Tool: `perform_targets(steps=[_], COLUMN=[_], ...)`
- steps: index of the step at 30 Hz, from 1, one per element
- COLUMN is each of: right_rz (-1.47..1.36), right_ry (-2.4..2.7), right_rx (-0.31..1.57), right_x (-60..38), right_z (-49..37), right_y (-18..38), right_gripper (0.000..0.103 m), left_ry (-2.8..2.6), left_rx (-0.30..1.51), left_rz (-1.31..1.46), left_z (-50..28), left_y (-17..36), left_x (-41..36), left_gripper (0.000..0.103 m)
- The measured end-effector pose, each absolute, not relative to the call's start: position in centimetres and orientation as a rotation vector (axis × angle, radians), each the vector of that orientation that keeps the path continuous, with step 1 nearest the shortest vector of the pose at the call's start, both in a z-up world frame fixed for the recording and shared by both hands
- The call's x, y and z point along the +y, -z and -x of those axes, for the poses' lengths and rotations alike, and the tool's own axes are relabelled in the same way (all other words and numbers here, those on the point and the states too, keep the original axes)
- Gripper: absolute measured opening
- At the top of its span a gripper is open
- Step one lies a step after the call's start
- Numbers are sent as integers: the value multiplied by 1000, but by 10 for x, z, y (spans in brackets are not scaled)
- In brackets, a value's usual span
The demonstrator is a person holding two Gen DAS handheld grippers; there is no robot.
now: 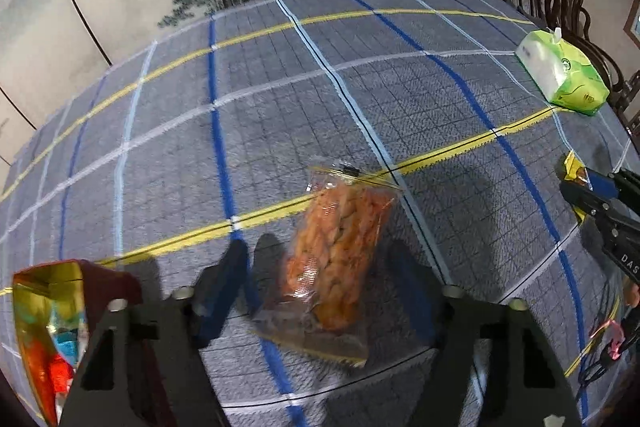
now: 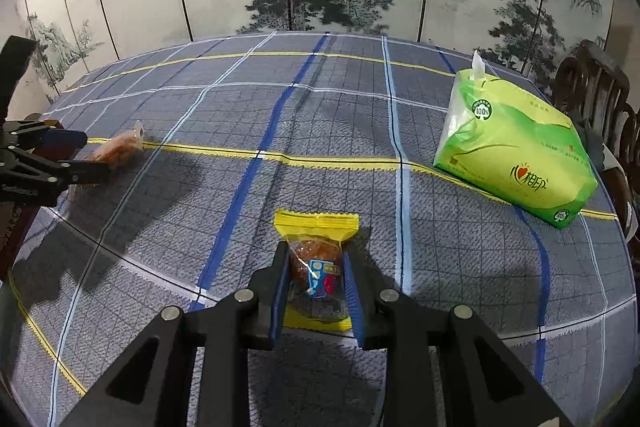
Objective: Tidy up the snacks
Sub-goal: 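Grasp the clear bag of orange nuts with the left gripper while the right gripper holds the cake, then carry the nut bag into the gold tin and open the left gripper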
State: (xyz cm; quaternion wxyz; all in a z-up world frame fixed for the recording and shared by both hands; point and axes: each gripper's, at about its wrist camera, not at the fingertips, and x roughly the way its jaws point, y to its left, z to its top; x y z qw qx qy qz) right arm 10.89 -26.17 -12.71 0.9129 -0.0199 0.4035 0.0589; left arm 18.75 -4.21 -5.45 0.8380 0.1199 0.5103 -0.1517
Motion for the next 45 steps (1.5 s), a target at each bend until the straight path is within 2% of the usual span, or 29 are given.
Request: perform_targets(steps=[5,9,22,32,39,45], right_rz=[39,39,50,64,64,64], right_ry=[-123,-122,-118,-113,-113,-113], right_rx=[831,832,832,832,832,832], right_x=[-262,-262,-261,-257,-257,-257], right_z=[-109,-110,-111,-111,-111,-112], right_y=[127,127,127,127,127,127], right_gripper=[26,26,26,26,26,26], left_ry=[320,315,252,187,101,-21], left_rx=[1103,1092,1130,1092,1039,1030], left_rz=[-196,-195,-190,-170,-128,-92], left_z=[-191,-187,-162,-121,-93,-79], left_y=[59,58,52,16,-22,-33], left_x=[-41,-44,-42,-33,1,52], left_gripper=[53,37,36,36,36,36])
